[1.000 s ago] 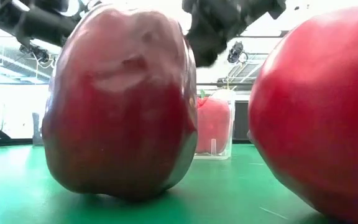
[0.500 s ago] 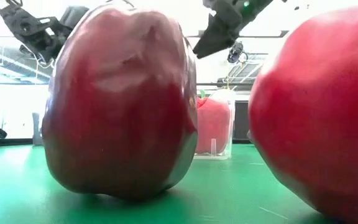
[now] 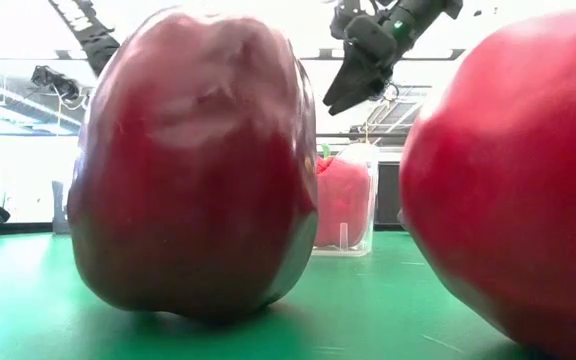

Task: Sort produce into baskets
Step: Put the red bell pepper into the transparent bin

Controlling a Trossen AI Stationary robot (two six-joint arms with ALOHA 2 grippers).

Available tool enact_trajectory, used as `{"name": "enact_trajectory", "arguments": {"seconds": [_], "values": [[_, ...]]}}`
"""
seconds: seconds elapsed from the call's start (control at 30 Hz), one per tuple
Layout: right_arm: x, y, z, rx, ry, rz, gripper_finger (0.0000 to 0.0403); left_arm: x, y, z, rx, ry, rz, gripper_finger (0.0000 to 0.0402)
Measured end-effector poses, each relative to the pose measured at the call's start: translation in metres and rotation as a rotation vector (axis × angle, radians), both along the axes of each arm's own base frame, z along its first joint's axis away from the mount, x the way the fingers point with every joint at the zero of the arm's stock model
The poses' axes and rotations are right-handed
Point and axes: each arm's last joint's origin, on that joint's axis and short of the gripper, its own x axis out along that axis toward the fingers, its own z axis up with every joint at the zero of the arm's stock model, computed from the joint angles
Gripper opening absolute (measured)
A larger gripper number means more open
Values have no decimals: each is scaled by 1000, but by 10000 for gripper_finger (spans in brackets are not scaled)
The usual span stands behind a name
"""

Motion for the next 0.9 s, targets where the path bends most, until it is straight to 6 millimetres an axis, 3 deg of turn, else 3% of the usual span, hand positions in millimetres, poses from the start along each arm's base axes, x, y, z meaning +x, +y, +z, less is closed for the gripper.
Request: {"name": "enact_trajectory", "arguments": {"seconds": [0.27,0.43,0.6,0.77,0.9], "values": [[-3,0,-3,8,45,-3,363,27,15,-7,-81,215,44,391],[-5,0,-5,11,66,-4,363,26,27,-20,-128,306,87,383],[-5,0,-5,10,66,-4,363,21,34,-21,-161,311,116,337],[-6,0,-5,12,78,-4,363,17,29,-12,-145,326,87,330],[-8,0,-15,26,102,-15,360,7,15,17,-108,329,47,330]]}}
